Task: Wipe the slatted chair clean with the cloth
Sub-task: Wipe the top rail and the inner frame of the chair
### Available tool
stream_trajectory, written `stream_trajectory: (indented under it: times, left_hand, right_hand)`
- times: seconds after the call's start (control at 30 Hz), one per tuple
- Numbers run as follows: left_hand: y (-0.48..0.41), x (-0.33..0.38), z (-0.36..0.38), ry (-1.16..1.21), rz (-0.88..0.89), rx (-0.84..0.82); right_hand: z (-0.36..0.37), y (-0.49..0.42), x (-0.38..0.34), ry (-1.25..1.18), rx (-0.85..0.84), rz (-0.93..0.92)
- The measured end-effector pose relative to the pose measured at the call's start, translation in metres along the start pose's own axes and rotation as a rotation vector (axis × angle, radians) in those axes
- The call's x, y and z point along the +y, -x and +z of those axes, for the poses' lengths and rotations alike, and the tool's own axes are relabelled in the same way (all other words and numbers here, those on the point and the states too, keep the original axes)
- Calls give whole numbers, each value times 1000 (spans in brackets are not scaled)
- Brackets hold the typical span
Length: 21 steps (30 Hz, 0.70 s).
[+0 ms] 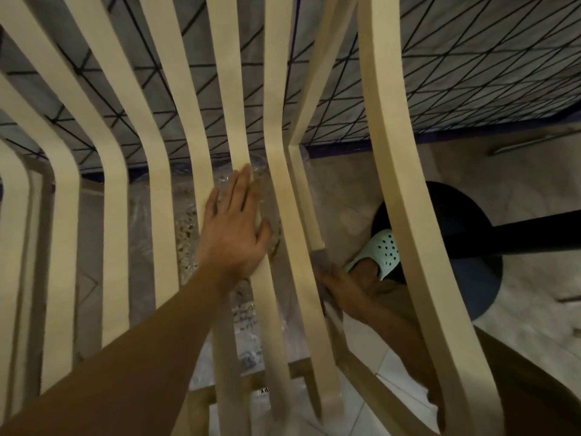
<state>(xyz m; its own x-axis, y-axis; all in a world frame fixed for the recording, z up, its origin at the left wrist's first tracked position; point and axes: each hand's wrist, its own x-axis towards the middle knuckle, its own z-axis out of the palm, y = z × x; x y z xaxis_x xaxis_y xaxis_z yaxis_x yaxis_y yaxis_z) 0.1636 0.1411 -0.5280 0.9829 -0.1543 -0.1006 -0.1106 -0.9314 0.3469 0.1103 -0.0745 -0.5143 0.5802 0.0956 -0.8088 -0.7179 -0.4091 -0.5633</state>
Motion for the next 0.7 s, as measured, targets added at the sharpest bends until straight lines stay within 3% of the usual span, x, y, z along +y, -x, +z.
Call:
stream_trajectory:
  times: [0.13, 0.27, 0.53, 0.7]
  left_hand:
    - [-1, 1, 1, -1, -5, 0]
    - [-2, 0, 1, -15, -22, 0]
    - [-3, 1, 5, -19, -12, -11]
    - [-4, -2, 5, -51, -26, -13]
  right_hand:
    - [-5, -81, -18, 81, 73, -172]
    - [-17, -146, -47, 110, 55, -186]
    - [-32, -212, -117, -10, 62, -280]
    - [-24, -211, -118, -72, 147, -363]
